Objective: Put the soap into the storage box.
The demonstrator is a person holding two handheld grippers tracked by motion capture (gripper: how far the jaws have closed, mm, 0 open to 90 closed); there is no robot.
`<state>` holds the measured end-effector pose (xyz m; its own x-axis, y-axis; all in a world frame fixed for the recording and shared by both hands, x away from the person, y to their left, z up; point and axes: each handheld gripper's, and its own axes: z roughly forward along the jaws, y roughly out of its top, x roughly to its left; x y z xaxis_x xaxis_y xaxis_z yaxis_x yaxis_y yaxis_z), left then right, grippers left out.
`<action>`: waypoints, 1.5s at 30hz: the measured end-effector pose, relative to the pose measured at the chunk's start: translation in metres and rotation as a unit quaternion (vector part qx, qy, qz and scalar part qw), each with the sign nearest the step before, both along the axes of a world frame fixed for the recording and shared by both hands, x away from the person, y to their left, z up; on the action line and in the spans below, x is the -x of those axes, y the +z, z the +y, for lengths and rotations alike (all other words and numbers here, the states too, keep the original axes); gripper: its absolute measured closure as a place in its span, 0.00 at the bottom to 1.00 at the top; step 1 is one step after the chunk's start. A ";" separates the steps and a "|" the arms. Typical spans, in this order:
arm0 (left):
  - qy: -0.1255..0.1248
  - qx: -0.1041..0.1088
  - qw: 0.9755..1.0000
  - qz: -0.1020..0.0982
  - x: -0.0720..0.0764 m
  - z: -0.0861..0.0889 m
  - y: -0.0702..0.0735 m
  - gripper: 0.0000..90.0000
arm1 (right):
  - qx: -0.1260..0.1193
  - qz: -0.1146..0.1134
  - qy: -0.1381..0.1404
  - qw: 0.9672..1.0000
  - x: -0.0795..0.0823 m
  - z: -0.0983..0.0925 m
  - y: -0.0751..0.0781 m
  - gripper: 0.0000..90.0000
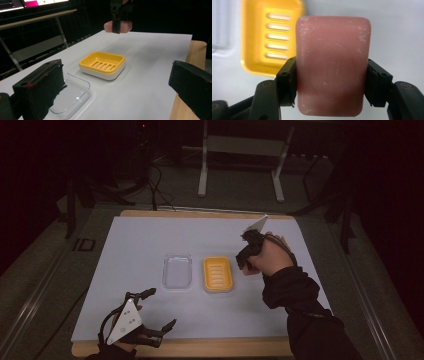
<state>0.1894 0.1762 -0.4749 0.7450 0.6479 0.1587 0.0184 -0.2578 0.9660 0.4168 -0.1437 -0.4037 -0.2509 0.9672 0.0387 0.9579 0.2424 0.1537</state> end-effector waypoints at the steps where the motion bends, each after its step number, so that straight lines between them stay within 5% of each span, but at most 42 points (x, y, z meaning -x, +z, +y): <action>1: -0.001 0.000 1.000 0.000 0.000 0.000 0.000 0.01 | 0.000 0.000 0.000 1.000 0.000 0.000 0.000 0.42; 6: -0.001 0.000 1.000 0.000 0.000 0.000 0.000 0.01 | -0.016 0.000 0.009 1.000 0.001 0.021 -0.001 0.42; 10: -0.001 -0.001 1.000 0.001 0.000 0.000 0.000 0.01 | -0.015 -0.027 0.003 1.000 0.003 0.037 0.001 0.42; 17: -0.001 -0.002 1.000 0.001 0.000 0.000 0.000 0.01 | -0.044 -0.017 0.004 0.999 0.008 0.054 -0.004 0.42; 19: -0.001 -0.002 1.000 0.000 0.000 0.000 0.000 0.01 | -0.041 -0.031 0.000 0.999 0.010 0.058 -0.007 0.42; 23: -0.002 -0.001 1.000 0.000 0.000 0.000 0.000 0.01 | -0.053 -0.056 -0.012 0.997 0.012 0.062 -0.010 0.42; 28: -0.003 -0.002 1.000 0.001 0.000 -0.001 0.000 0.01 | -0.074 -0.045 -0.029 0.996 0.012 0.064 -0.017 0.42; 31: -0.003 -0.002 1.000 0.000 0.001 0.000 0.000 0.01 | -0.069 -0.063 -0.033 0.995 0.014 0.067 -0.027 0.42; 45: -0.006 -0.001 1.000 0.000 0.001 0.000 0.000 0.01 | -0.068 -0.034 -0.049 0.996 0.012 0.072 -0.060 0.42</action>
